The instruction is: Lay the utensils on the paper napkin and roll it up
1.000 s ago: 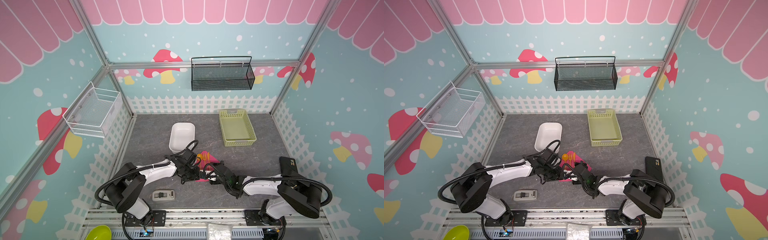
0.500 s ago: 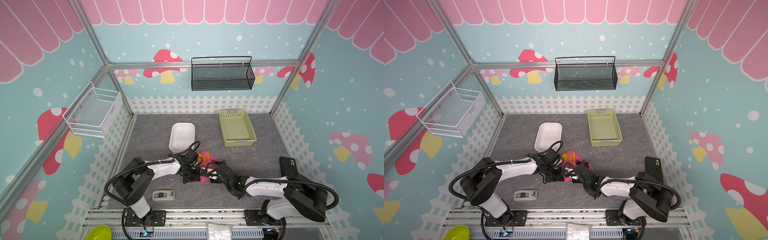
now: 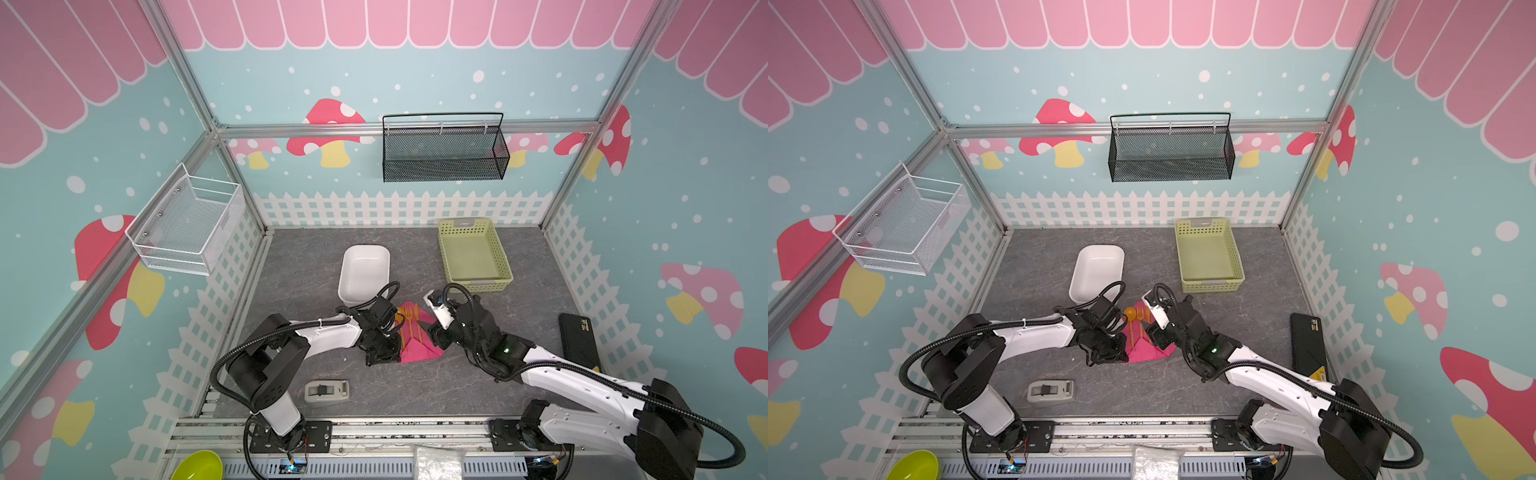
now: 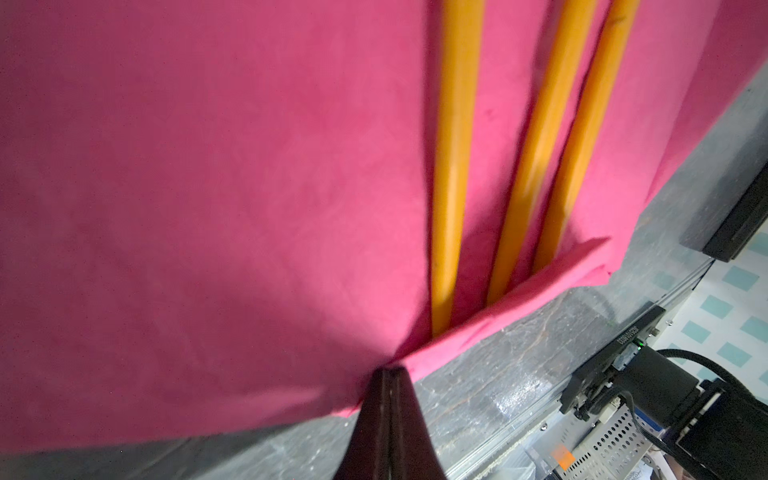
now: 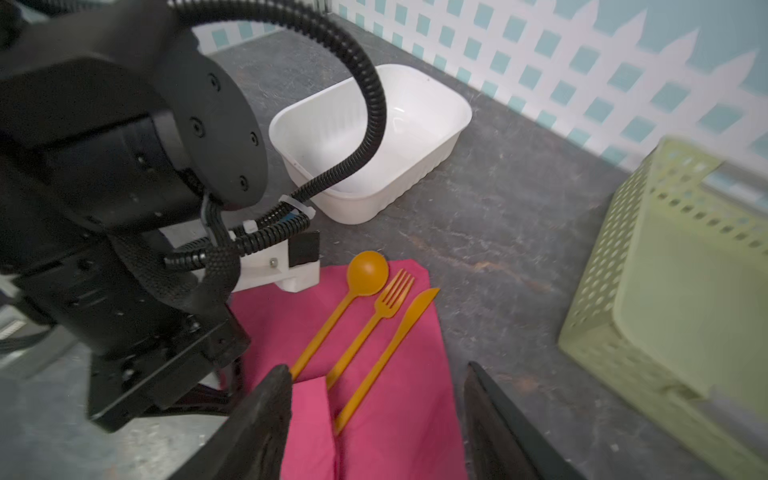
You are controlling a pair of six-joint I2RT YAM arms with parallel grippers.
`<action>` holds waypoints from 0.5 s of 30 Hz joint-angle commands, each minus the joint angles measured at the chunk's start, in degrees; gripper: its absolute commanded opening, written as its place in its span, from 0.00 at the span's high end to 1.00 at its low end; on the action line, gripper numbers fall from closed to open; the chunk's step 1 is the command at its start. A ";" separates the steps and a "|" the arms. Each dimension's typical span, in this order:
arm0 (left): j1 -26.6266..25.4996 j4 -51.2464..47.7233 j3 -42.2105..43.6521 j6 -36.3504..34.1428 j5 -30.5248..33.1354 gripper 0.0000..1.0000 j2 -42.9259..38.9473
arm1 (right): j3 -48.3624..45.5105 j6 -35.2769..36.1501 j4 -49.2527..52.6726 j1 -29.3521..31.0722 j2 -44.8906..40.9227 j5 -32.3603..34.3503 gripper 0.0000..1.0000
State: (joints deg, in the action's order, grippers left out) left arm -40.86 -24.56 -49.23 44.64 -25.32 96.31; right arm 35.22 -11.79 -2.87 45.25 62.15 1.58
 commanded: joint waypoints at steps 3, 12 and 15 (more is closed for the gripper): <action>0.85 -1.60 -0.07 0.80 1.78 0.94 1.24 | -3.03 -15.27 4.99 -6.88 -0.72 -22.41 0.51; 0.87 -1.68 -0.23 0.94 1.58 0.94 1.54 | -1.51 -19.43 8.17 -12.10 14.04 -35.04 0.77; 0.87 -1.72 -0.25 0.89 1.60 0.94 1.65 | -0.48 -18.72 9.70 -12.72 18.64 -36.90 0.82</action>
State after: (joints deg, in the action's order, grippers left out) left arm -40.47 -24.60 -49.23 44.80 -25.32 96.40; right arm 33.23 -29.15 4.05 33.01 78.35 -30.24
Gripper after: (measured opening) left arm 0.062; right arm 0.189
